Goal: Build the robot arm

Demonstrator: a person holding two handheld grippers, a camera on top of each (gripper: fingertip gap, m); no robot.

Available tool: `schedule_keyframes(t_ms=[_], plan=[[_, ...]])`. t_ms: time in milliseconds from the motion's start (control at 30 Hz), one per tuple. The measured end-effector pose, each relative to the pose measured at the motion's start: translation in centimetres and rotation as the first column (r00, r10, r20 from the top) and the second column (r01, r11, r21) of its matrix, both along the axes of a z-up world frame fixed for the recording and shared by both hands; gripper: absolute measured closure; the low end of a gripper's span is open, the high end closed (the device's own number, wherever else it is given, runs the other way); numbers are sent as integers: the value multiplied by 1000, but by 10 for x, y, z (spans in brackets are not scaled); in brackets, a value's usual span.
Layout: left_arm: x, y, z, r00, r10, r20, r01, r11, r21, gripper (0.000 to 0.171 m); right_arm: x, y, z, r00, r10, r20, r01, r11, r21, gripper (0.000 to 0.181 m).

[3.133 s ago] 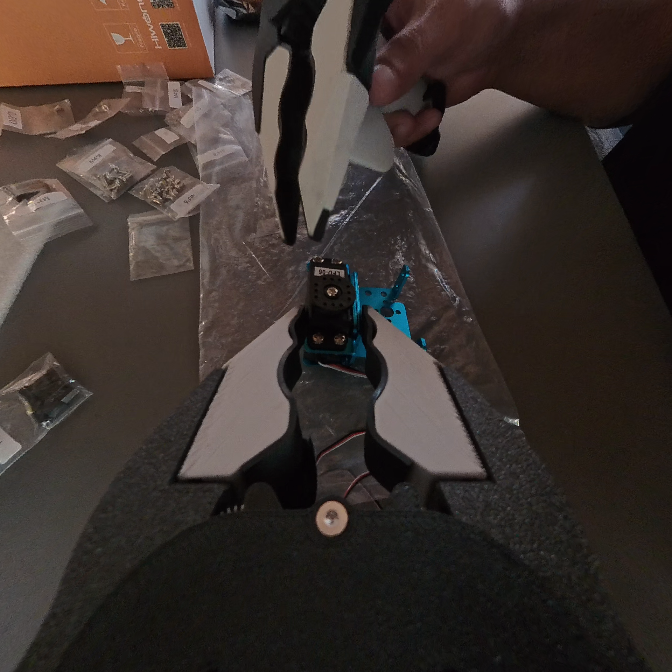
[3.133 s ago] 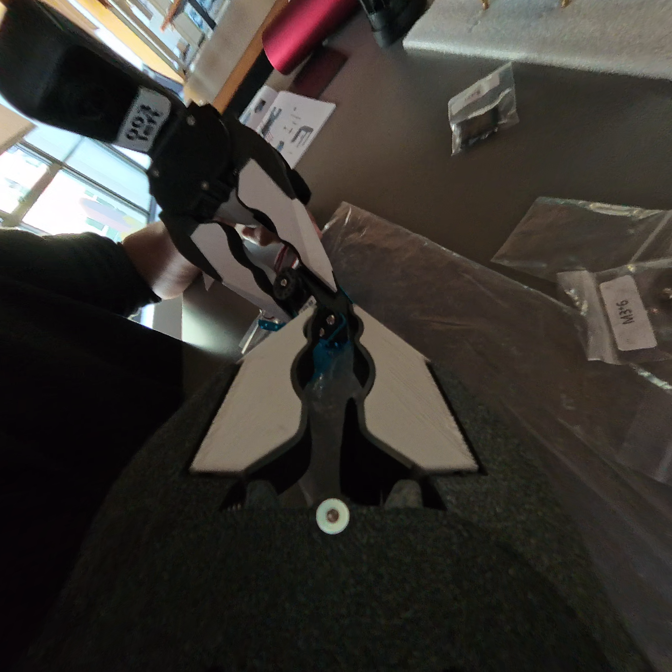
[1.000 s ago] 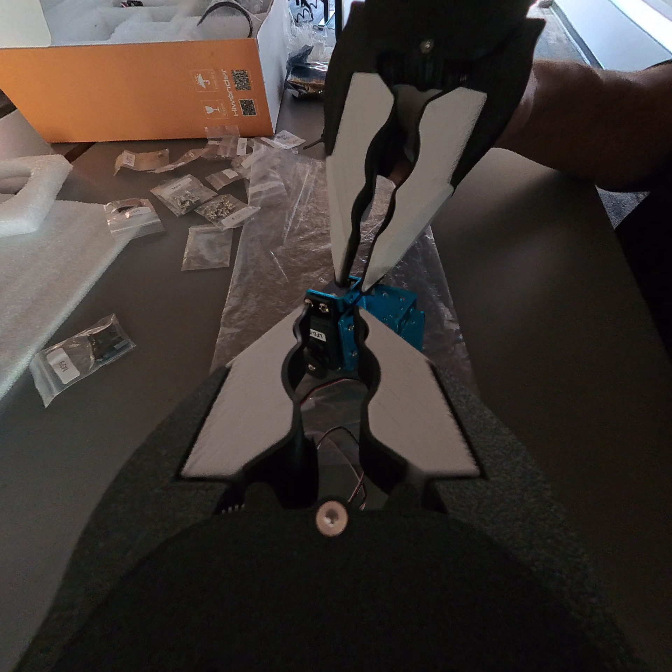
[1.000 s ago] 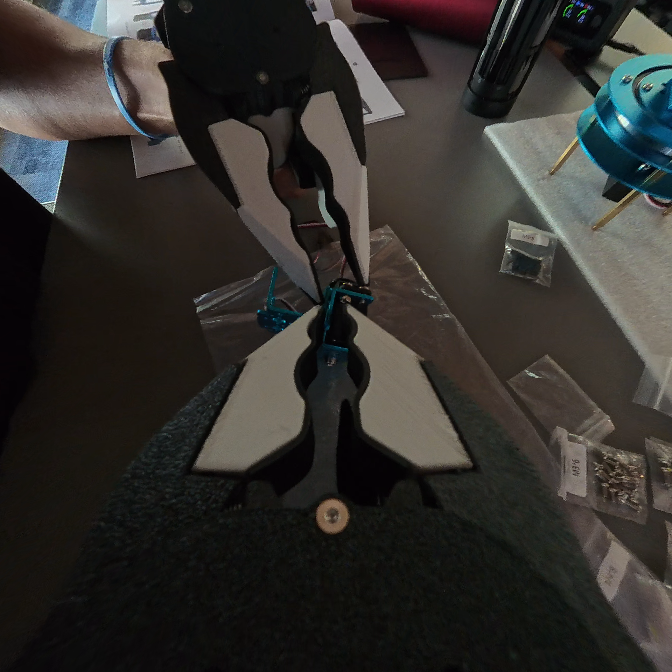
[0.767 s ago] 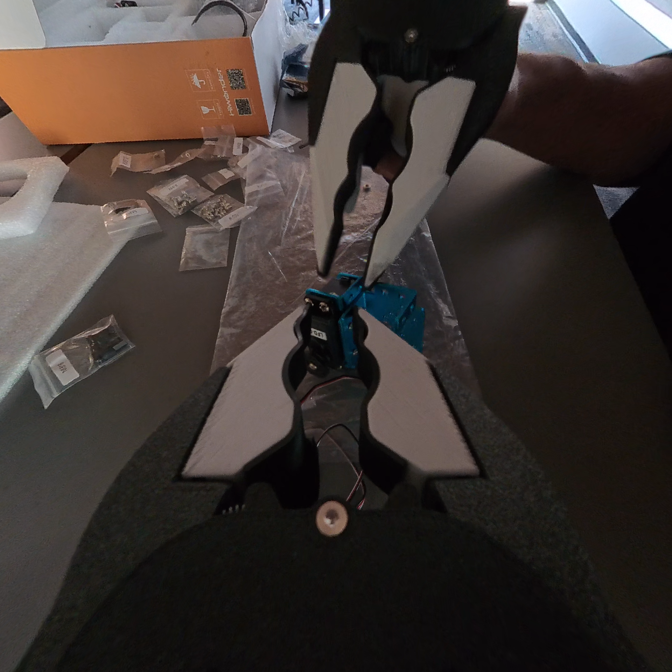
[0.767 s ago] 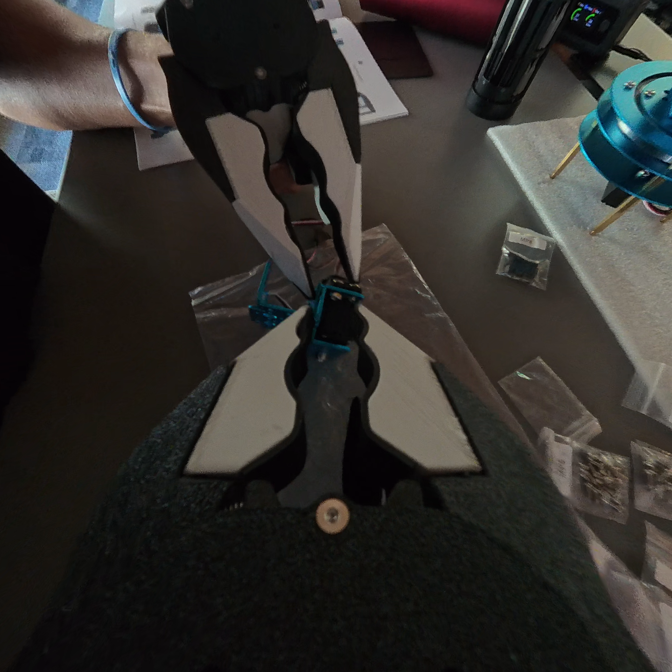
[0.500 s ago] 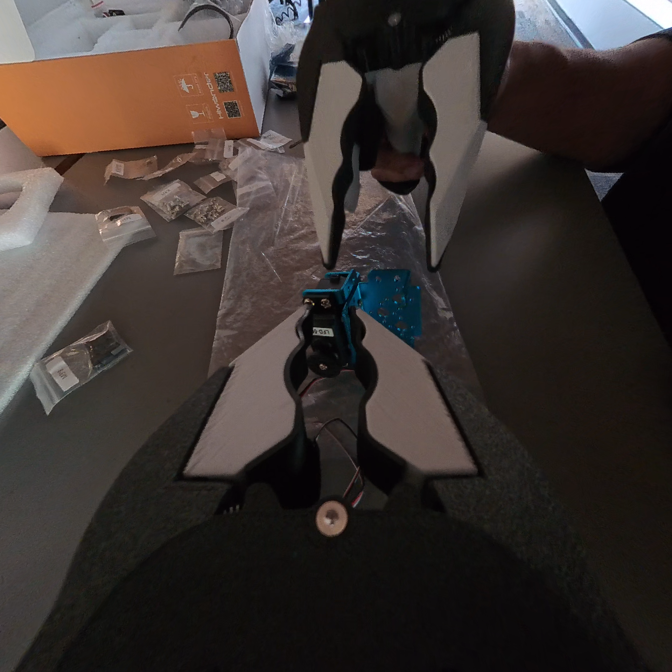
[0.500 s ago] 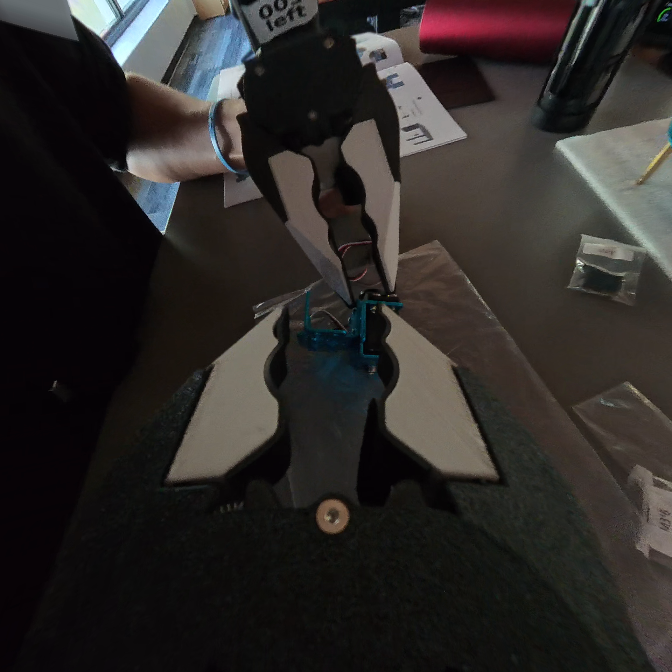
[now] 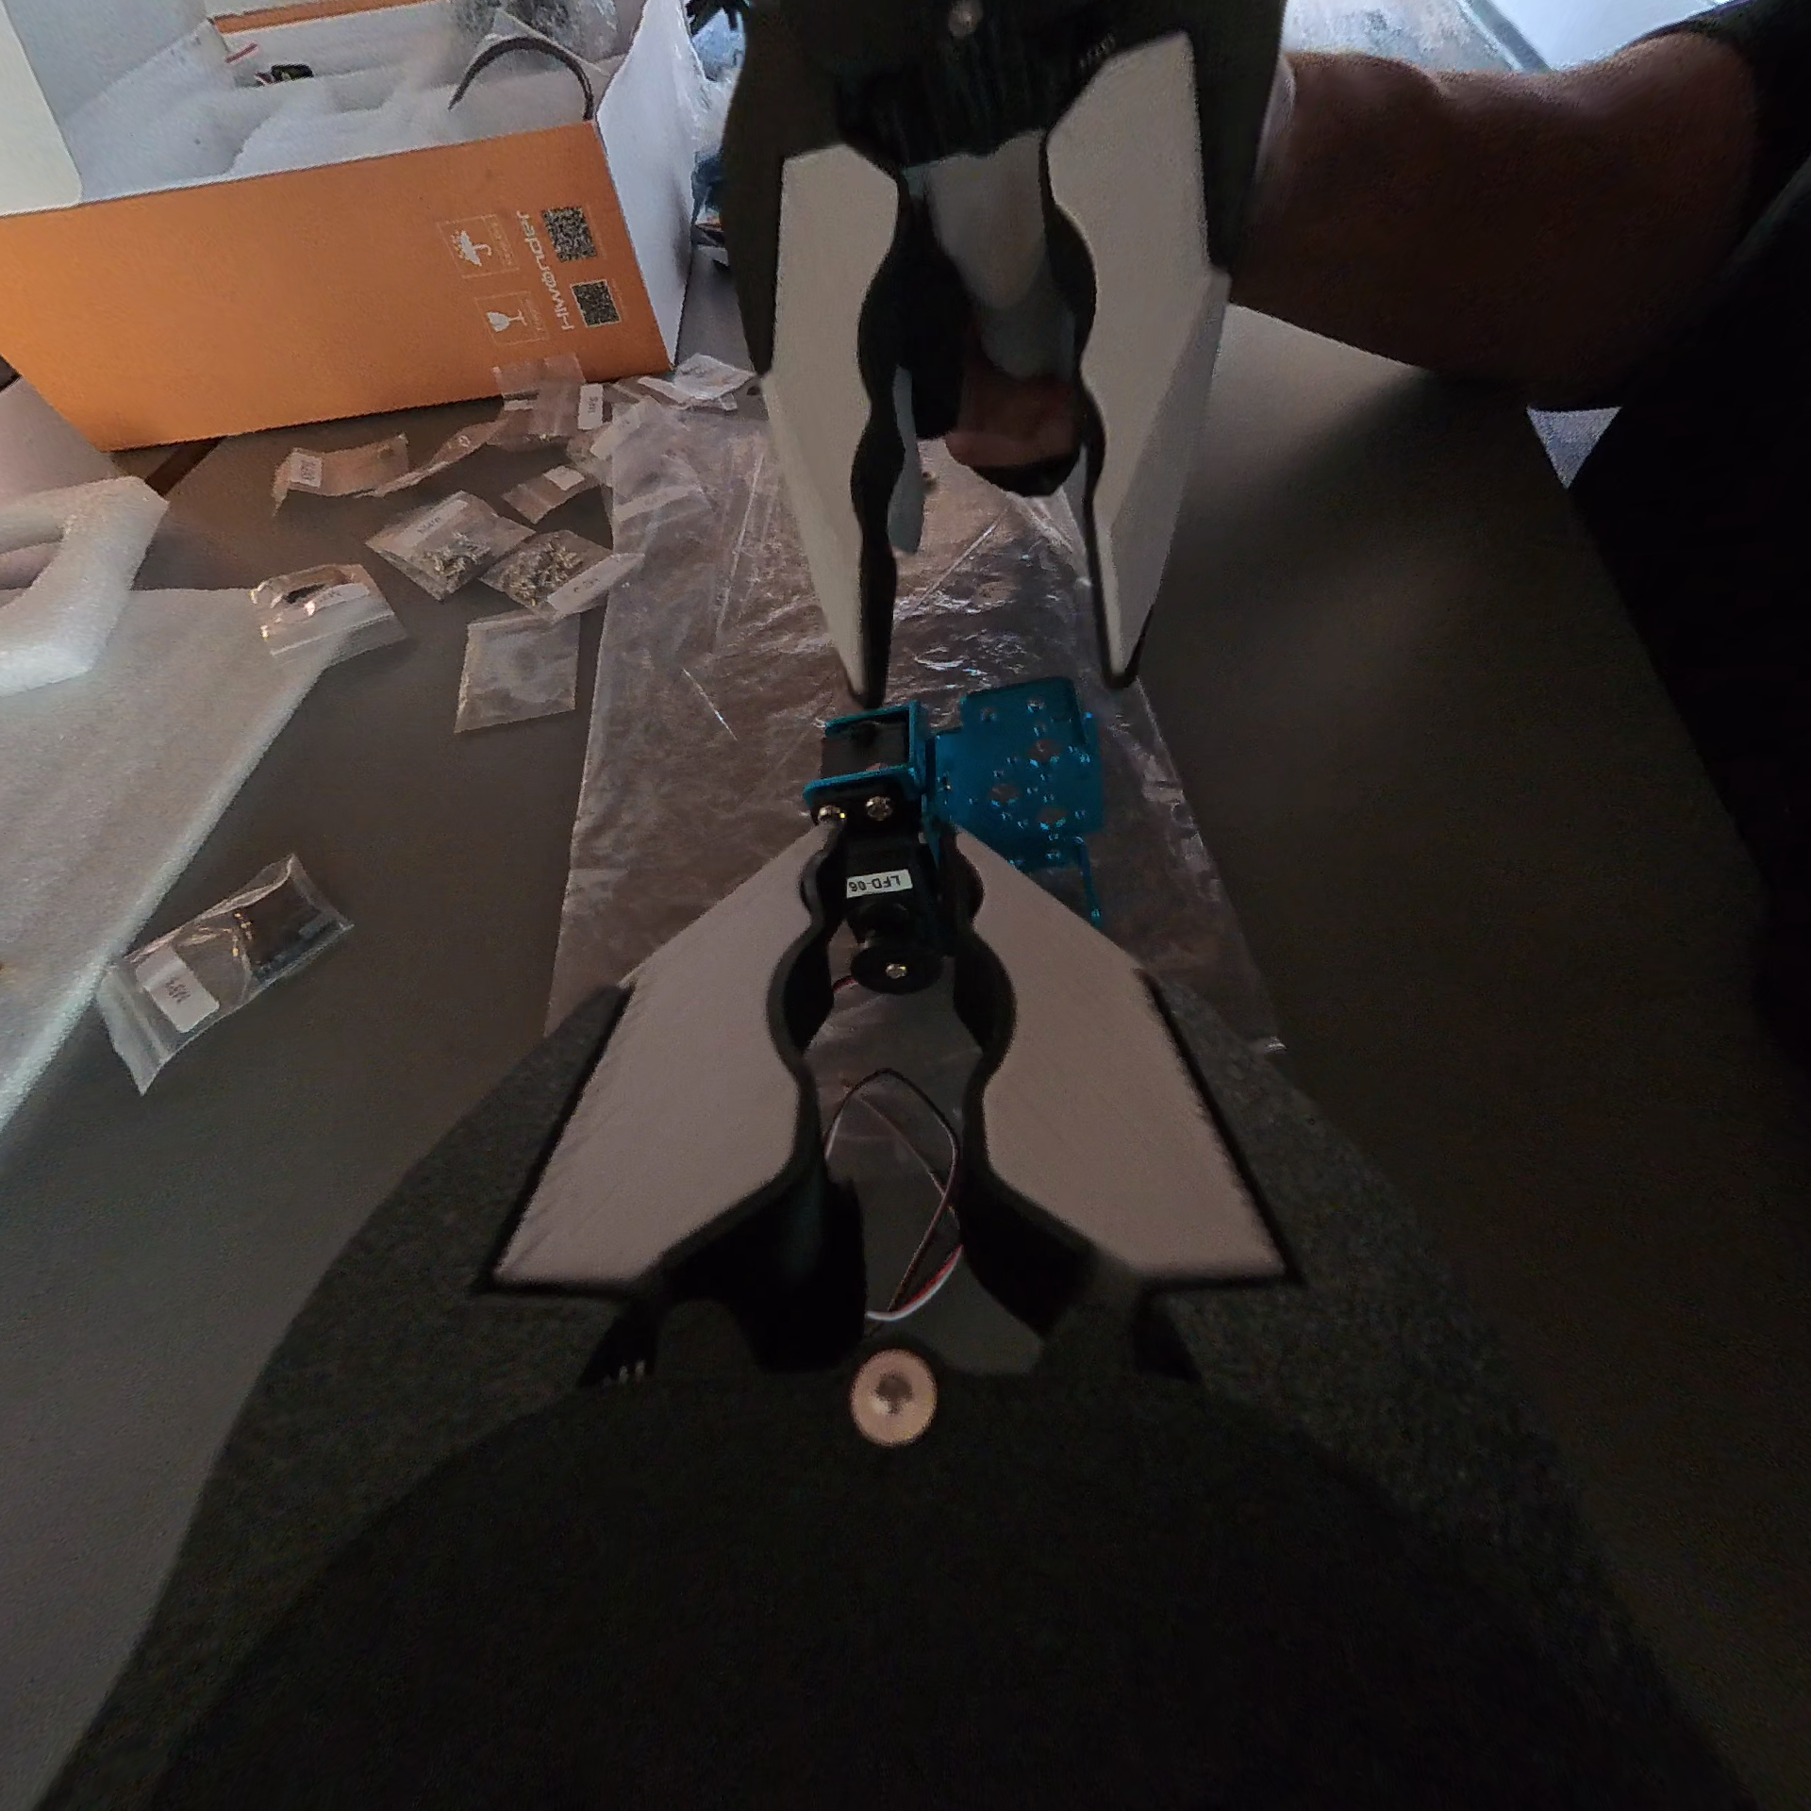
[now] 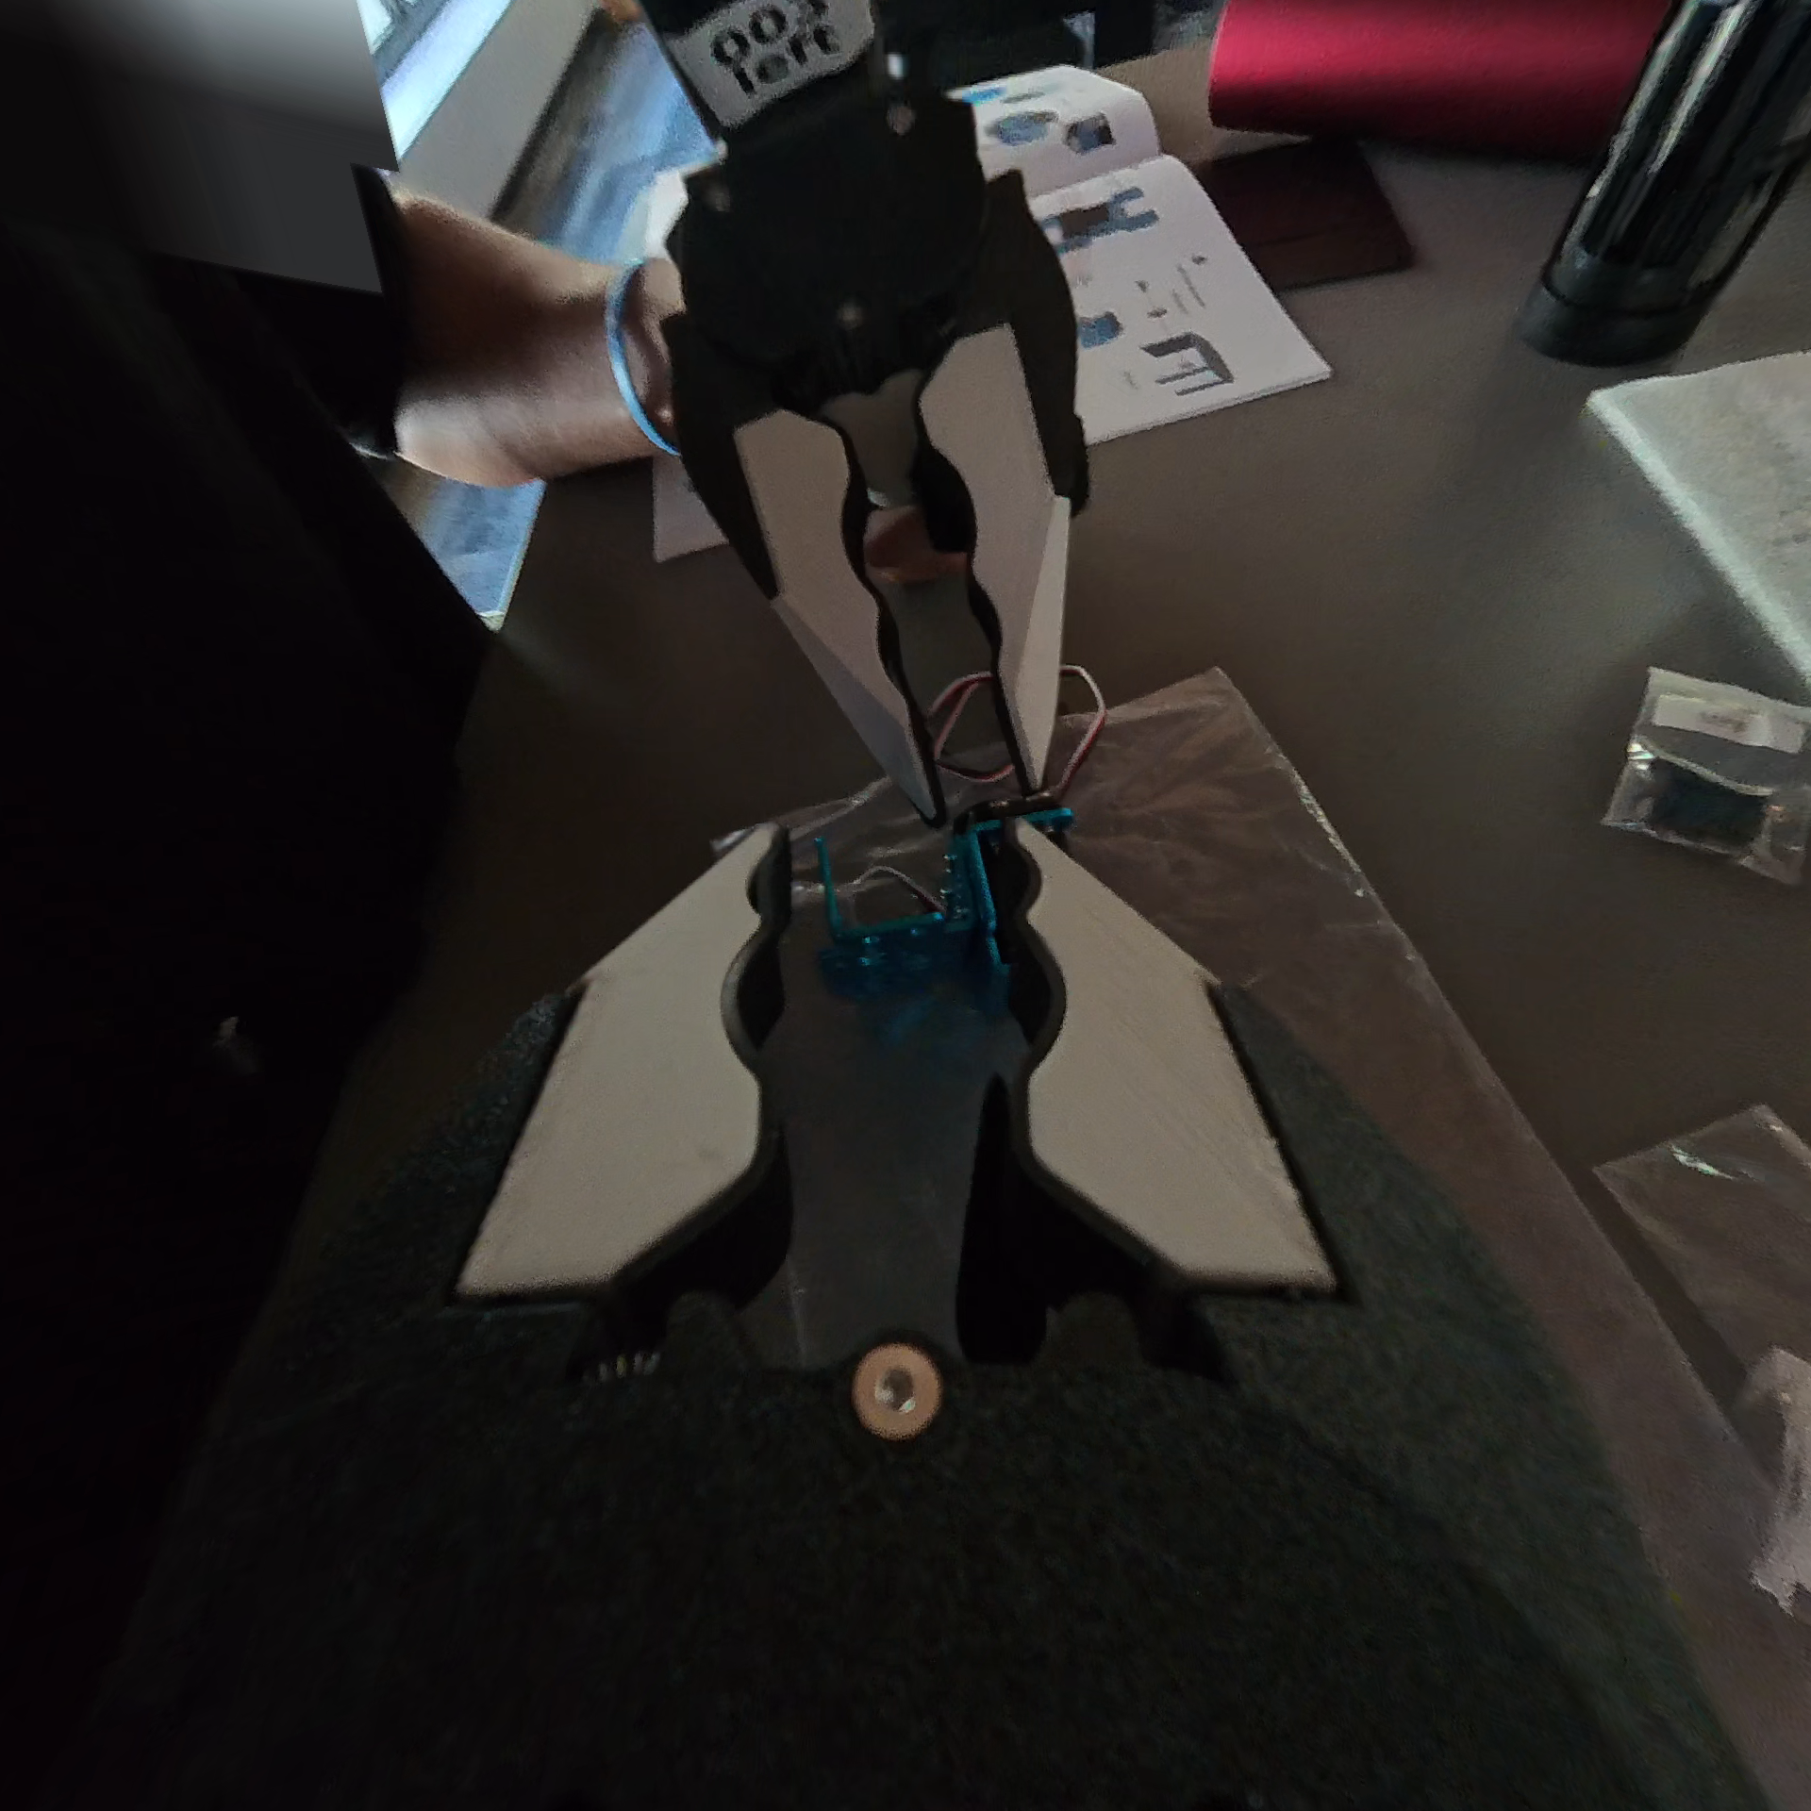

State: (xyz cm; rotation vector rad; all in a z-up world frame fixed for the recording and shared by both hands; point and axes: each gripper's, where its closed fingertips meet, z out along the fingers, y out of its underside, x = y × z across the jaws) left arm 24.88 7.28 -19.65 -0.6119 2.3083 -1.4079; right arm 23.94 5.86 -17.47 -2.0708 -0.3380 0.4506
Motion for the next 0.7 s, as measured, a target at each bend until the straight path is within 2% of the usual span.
schedule_keyframes(t_ms=[100, 233, 367, 700], plan=[[-1, 0, 0, 1000, -3, 3, 3, 1000, 3, 153, 2, -4, 2, 999, 37, -14, -37, 999, -21, 134], [-3, 0, 0, 1000, -11, 6, 11, 1000, 10, 152, 0, -6, -9, 991, 125, 39, -122, 991, -63, 134], [-3, 0, 0, 1000, -14, 3, 14, 1000, 6, 152, 1, 0, -20, 986, 158, 45, -152, 982, -108, 133], [-3, 1, -3, 1000, -13, -9, 13, 1000, 17, 153, 4, 1, -11, 987, 157, 15, -156, 984, -84, 136]])
